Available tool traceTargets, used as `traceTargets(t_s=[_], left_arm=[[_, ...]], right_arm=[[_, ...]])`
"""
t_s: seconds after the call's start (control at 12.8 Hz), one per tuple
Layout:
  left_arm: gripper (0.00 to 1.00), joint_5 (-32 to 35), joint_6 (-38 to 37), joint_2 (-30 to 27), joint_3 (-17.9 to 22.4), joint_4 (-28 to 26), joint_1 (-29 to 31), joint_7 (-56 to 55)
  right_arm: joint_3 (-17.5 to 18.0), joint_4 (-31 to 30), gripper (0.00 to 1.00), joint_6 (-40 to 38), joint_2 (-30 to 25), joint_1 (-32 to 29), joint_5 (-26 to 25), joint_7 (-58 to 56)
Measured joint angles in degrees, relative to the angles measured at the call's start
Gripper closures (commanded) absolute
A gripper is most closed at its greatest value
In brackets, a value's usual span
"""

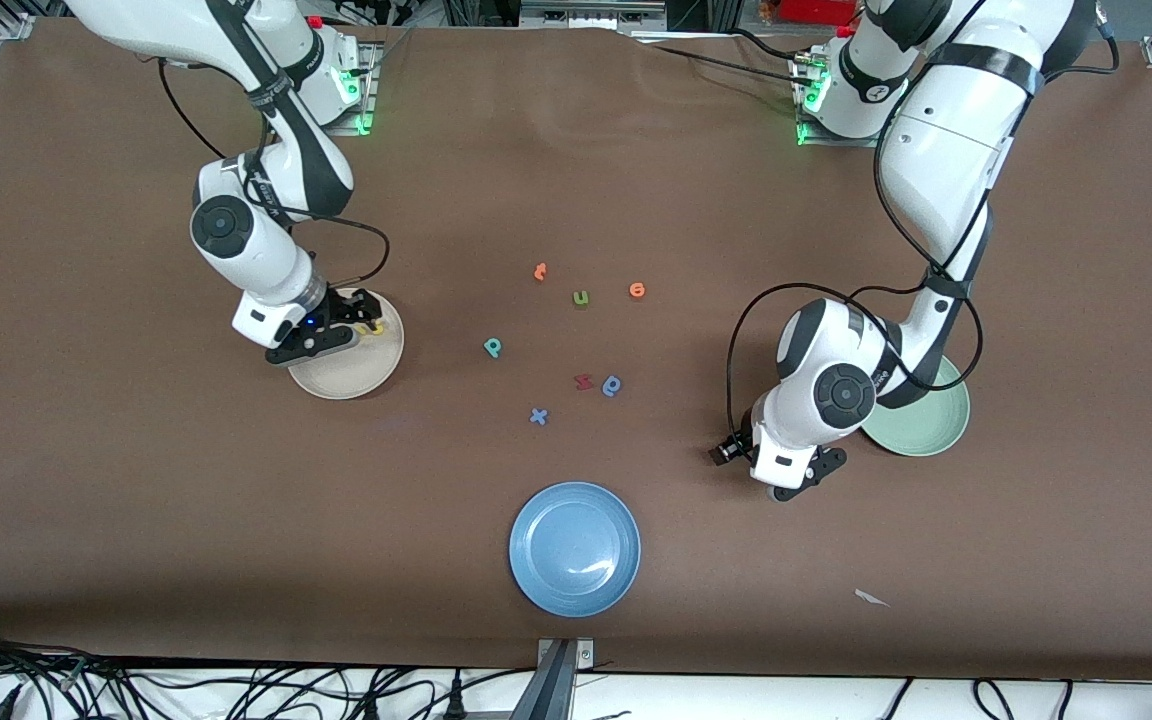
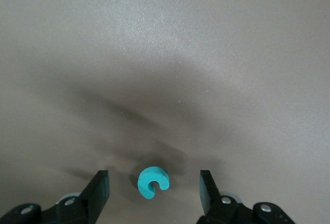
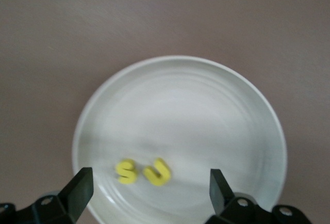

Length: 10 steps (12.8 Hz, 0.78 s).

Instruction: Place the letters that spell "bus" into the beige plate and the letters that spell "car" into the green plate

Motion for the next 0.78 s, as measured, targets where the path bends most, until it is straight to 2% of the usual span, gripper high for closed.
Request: traceTargets(t_s=[0.31,0.47,0.78], left_arm=[[0.22,1.3,0.2,0.7,0.1,0.1,-0.3,-0.1],[0.44,1.3,0.2,0.8,0.1,0.2,-0.4,-0.1],[0.61,1.4,0.2,0.7,0.2,0.6,-0.4,-0.1]], right_arm=[[0.1,4.7,0.0,-1.0,2.0,4.8,2.8,2.3],[0.2,8.0,0.0,-1.0,4.7,8.3,2.8,7.1],[0.2,13.9,0.0,-1.0,10.1,14.2,2.8,17.7]])
